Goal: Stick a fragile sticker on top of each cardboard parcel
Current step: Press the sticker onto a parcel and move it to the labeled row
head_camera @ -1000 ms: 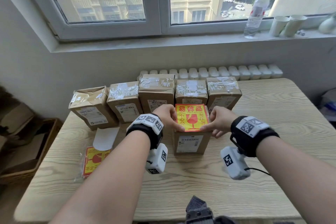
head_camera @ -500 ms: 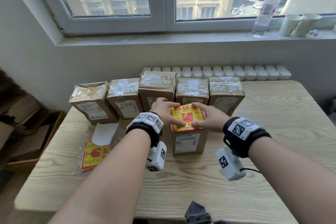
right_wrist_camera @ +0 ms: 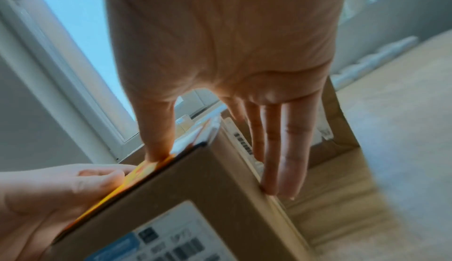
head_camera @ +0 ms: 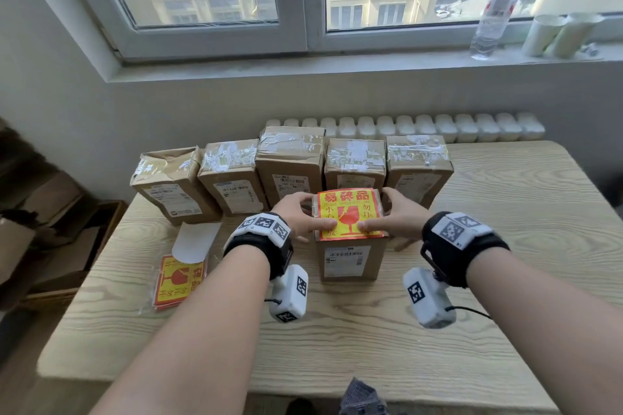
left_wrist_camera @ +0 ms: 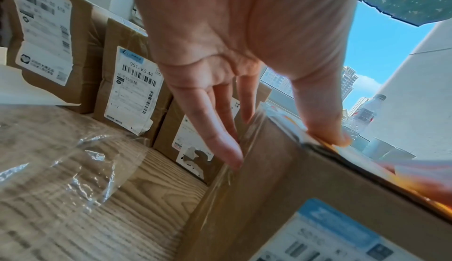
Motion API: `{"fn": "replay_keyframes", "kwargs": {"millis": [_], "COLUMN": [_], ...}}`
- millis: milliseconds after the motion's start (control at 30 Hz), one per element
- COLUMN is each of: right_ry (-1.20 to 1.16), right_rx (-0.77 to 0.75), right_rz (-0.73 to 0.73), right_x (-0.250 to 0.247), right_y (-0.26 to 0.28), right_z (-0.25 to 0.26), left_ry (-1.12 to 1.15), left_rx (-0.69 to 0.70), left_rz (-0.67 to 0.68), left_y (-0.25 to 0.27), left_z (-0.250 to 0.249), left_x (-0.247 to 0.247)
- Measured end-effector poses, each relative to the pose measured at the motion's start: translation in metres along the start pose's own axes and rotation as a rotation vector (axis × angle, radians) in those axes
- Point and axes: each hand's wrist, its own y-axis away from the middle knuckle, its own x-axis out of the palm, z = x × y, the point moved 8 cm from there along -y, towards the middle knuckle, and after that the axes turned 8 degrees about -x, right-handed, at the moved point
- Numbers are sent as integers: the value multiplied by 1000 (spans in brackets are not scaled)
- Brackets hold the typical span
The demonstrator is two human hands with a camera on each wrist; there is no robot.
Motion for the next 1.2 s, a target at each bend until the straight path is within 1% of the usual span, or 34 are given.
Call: {"fn": "replay_keyframes", "kwargs": {"millis": [67, 167, 267, 367, 467, 600, 700, 767, 900, 1000, 1100, 1200], "right_ry": [-52, -40, -50, -11, 22, 37, 22, 18, 0, -35, -117, -141], "right_rx": [31, 38, 77, 133, 172, 223, 255, 248, 229, 188, 135, 103], "right_rz": [-62, -121, -169, -244, -319, -411, -459, -491, -518, -525, -492, -470], "right_x": [1, -1, -7, -23, -44, -82, -117, -143, -197, -234, -255, -261], "right_y": [4, 8, 16, 33, 50, 77, 91, 93, 85, 67, 39, 14], "right_z": [-7, -10, -16, -29, -48, -75, -95, -107, -121, -130, -137, -144], "left_ry": [49, 90, 70, 32, -13, -86, -97, -96, -81, -43, -62, -100], "left_rx": [-6, -9, -3, 27, 73, 131, 150, 163, 168, 161, 155, 131], "left_rz": [24, 26, 83, 153, 202, 268, 290, 293, 246, 186, 61, -36], "left_y": [-1, -4, -5, -1, 3, 9, 12, 10, -4, -22, -42, -59], "left_z": [0, -4, -14, -34, -60, -98, -133, -159, -206, -237, -260, -269], "left_x": [2, 6, 19, 37, 58, 101, 131, 149, 174, 187, 185, 179]}}
